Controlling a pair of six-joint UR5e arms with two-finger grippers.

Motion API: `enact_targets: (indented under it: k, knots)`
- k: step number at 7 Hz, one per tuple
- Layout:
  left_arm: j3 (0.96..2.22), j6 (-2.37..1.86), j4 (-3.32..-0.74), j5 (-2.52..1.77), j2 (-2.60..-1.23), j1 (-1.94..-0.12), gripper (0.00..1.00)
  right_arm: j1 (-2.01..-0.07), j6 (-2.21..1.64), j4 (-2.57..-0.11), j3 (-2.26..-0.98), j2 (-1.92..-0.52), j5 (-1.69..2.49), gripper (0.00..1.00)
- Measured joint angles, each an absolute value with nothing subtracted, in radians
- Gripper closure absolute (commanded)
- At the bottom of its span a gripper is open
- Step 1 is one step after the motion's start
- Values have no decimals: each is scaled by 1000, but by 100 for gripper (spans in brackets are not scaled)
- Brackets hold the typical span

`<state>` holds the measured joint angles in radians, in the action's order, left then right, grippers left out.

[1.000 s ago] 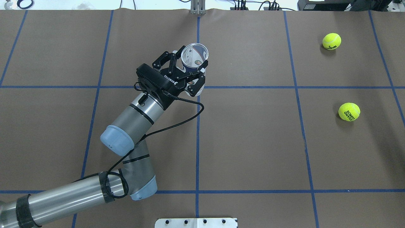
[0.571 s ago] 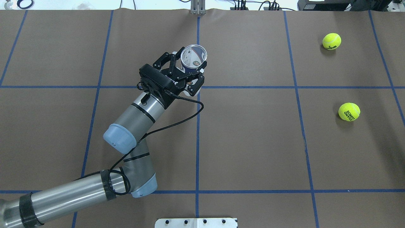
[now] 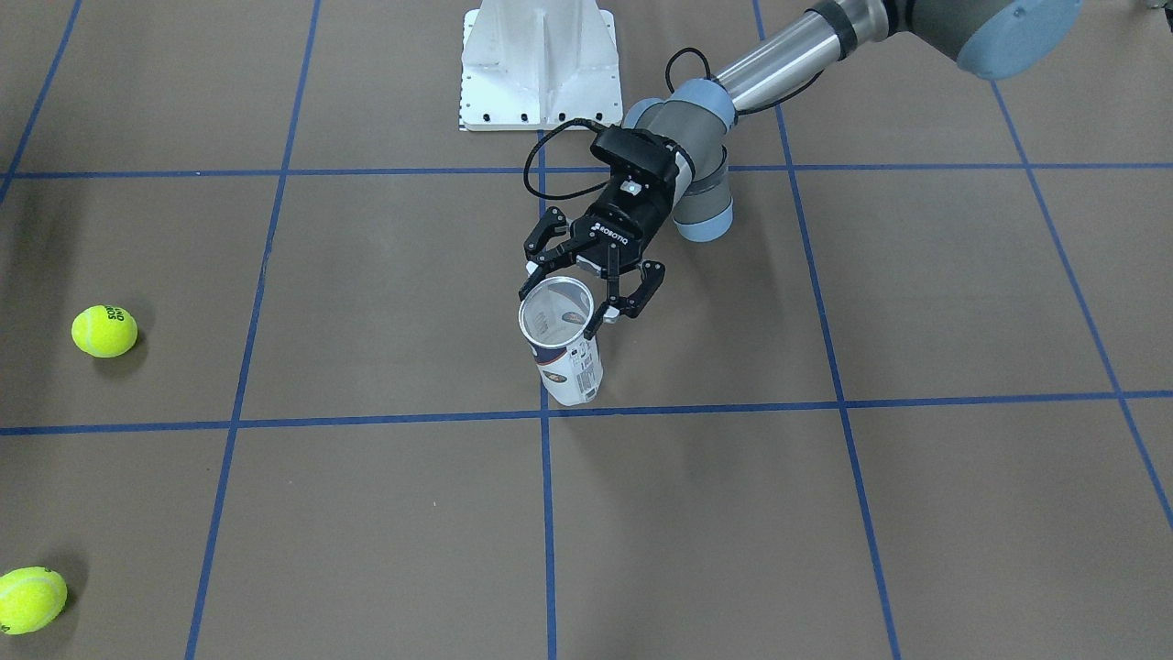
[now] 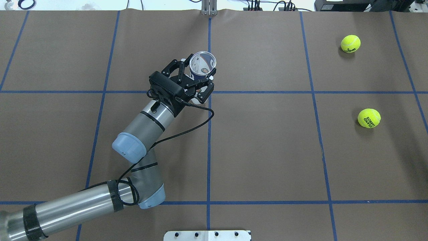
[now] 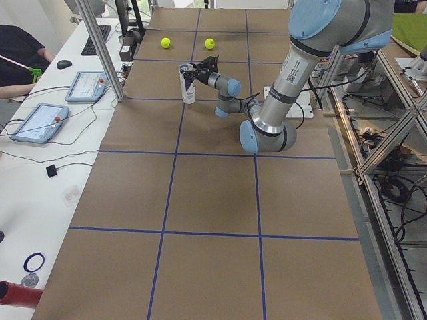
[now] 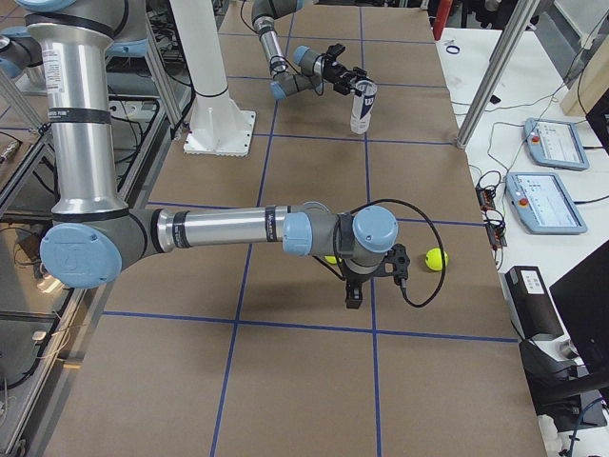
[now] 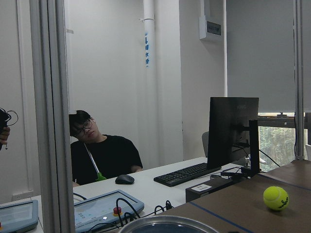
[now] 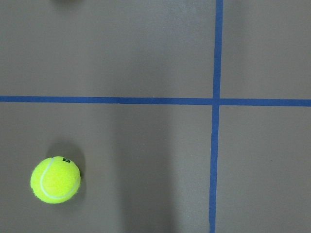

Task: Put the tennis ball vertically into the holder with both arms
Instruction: 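Lower the upright can onto the table and open the left gripper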

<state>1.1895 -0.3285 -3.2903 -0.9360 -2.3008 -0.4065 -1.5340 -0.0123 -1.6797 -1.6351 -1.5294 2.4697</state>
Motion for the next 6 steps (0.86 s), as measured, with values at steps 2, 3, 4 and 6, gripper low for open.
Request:
enact_targets:
  k: [2,3,4,6]
  knots:
    - [1185,-338,-3290,-936,-2302,-403,64,-1534,-12,-1680,-1633,-1529,2470,0]
    - [1185,-351,-3290,-935,-2302,-399,64,-1534,-12,-1680,-1633,-1529,2470,0]
    - [1184,-362,-3291,-934,-2301,-397,64,-1534,-12,-1680,-1632,-1529,2470,0]
    - [1177,-369,-3304,-924,-2298,-394,31,-1534,-12,-1680,-1632,-1529,2470,0]
